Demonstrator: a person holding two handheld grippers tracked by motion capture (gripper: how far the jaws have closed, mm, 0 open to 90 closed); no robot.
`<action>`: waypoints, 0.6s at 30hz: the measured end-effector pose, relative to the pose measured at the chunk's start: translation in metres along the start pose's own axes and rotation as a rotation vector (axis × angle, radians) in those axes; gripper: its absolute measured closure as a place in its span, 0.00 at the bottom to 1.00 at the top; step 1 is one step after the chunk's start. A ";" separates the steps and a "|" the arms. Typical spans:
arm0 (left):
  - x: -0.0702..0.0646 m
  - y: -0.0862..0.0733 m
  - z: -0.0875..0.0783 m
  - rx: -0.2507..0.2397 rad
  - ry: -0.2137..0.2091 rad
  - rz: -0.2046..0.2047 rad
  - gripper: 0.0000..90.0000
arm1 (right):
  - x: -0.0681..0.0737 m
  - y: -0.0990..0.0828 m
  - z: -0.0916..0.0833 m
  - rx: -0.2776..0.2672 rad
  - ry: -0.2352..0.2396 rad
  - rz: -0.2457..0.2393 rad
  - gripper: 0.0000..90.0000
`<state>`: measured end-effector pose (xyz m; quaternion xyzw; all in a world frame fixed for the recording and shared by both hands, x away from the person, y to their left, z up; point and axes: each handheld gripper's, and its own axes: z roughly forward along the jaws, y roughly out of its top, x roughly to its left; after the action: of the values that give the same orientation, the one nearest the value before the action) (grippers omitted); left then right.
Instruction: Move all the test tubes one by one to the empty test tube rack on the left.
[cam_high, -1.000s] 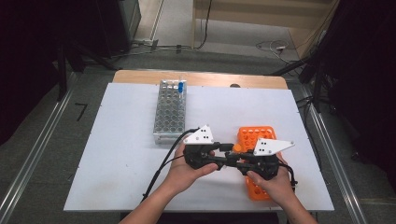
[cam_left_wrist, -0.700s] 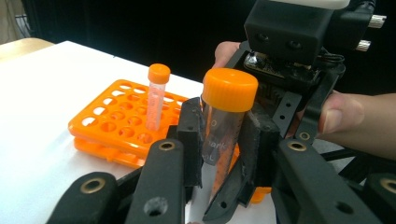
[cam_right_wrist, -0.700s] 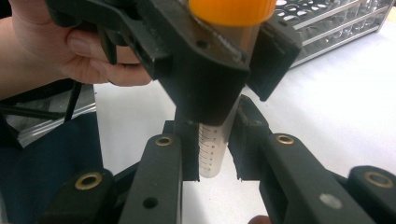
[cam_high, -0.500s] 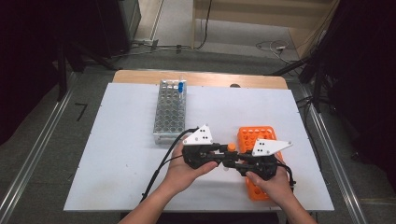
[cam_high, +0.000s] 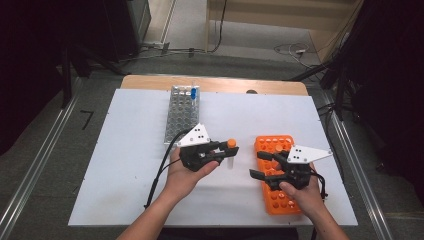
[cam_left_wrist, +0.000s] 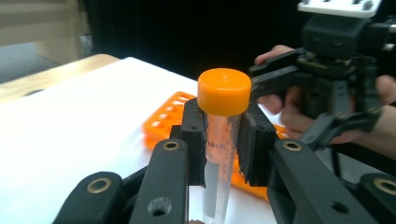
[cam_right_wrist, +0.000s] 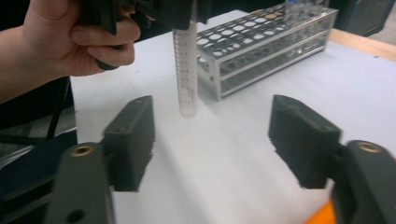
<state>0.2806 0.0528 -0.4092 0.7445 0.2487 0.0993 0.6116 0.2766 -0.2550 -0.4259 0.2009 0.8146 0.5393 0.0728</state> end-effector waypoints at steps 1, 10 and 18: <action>0.003 0.000 -0.003 -0.004 0.012 -0.004 0.84 | -0.002 0.000 -0.003 -0.010 -0.004 0.002 0.28; 0.027 0.003 -0.025 -0.044 0.137 -0.010 0.84 | -0.022 -0.007 -0.026 -0.082 -0.042 0.030 0.15; 0.048 0.009 -0.034 -0.057 0.214 -0.021 0.84 | -0.034 -0.013 -0.036 -0.072 -0.046 0.040 0.02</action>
<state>0.3091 0.1042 -0.4001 0.7092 0.3172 0.1790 0.6037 0.2924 -0.3040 -0.4259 0.2268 0.7886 0.5647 0.0876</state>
